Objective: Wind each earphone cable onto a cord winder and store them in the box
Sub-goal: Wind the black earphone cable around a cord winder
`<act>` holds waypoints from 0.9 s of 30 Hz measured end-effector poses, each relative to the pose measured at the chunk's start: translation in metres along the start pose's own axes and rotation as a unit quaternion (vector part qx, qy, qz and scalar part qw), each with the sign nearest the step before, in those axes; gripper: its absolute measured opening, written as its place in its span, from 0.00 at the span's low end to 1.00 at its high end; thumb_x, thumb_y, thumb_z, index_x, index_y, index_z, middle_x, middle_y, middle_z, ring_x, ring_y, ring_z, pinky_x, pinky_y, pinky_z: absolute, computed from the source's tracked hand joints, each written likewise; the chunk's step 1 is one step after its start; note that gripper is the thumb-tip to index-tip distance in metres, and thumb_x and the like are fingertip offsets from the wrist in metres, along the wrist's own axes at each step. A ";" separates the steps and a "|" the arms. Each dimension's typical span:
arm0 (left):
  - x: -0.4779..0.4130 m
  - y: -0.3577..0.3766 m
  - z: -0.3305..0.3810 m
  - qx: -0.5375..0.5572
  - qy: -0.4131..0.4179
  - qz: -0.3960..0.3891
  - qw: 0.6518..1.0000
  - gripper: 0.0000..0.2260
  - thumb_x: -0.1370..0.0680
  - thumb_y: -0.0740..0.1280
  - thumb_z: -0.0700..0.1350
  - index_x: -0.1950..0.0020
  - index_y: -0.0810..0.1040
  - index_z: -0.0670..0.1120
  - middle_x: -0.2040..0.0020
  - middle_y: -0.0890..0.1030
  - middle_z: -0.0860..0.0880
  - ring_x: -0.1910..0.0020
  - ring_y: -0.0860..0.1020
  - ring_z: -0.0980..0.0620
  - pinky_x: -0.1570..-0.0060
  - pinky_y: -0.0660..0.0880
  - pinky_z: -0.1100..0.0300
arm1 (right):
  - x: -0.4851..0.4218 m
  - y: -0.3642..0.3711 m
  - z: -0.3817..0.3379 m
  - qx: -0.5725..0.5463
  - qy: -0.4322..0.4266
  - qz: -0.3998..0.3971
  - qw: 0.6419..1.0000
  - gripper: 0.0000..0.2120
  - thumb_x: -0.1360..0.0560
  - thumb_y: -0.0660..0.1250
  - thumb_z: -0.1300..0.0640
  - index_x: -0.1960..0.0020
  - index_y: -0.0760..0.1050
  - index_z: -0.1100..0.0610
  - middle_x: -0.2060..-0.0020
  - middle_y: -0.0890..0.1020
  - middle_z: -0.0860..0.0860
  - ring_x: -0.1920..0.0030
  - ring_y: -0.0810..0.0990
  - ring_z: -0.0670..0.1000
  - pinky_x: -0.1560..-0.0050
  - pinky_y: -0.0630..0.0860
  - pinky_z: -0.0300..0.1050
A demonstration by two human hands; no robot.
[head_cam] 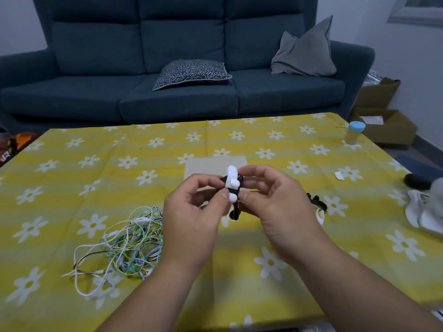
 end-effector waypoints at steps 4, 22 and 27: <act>-0.003 -0.003 -0.008 0.028 -0.050 0.000 0.998 0.03 0.26 0.69 0.29 0.56 0.79 0.35 0.63 0.84 0.45 0.70 0.80 0.48 0.64 0.80 0.55 | 0.000 0.000 -0.002 0.050 -0.009 -0.007 0.999 0.15 0.24 0.65 0.73 0.46 0.79 0.56 0.55 0.86 0.53 0.58 0.84 0.62 0.57 0.81 0.56; -0.008 -0.012 -0.043 0.048 -0.166 0.011 0.985 0.11 0.27 0.68 0.27 0.56 0.77 0.43 0.58 0.82 0.36 0.65 0.80 0.44 0.71 0.77 0.56 | -0.009 0.005 0.016 0.089 0.049 -0.026 0.994 0.13 0.26 0.67 0.73 0.51 0.78 0.56 0.61 0.86 0.53 0.68 0.81 0.43 0.69 0.72 0.33; -0.004 -0.008 -0.059 0.037 -0.208 0.007 0.977 0.10 0.24 0.67 0.29 0.50 0.78 0.43 0.55 0.82 0.41 0.65 0.81 0.51 0.69 0.77 0.59 | -0.011 0.008 0.035 0.081 0.102 -0.034 0.991 0.19 0.26 0.64 0.72 0.44 0.76 0.51 0.56 0.87 0.51 0.57 0.85 0.50 0.55 0.77 0.44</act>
Point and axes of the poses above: each hand's wrist, its own x-axis away from the middle knuckle, its own y-axis out of the palm, z = x × y, the point moved 9 cm from there along -x, towards the middle knuckle
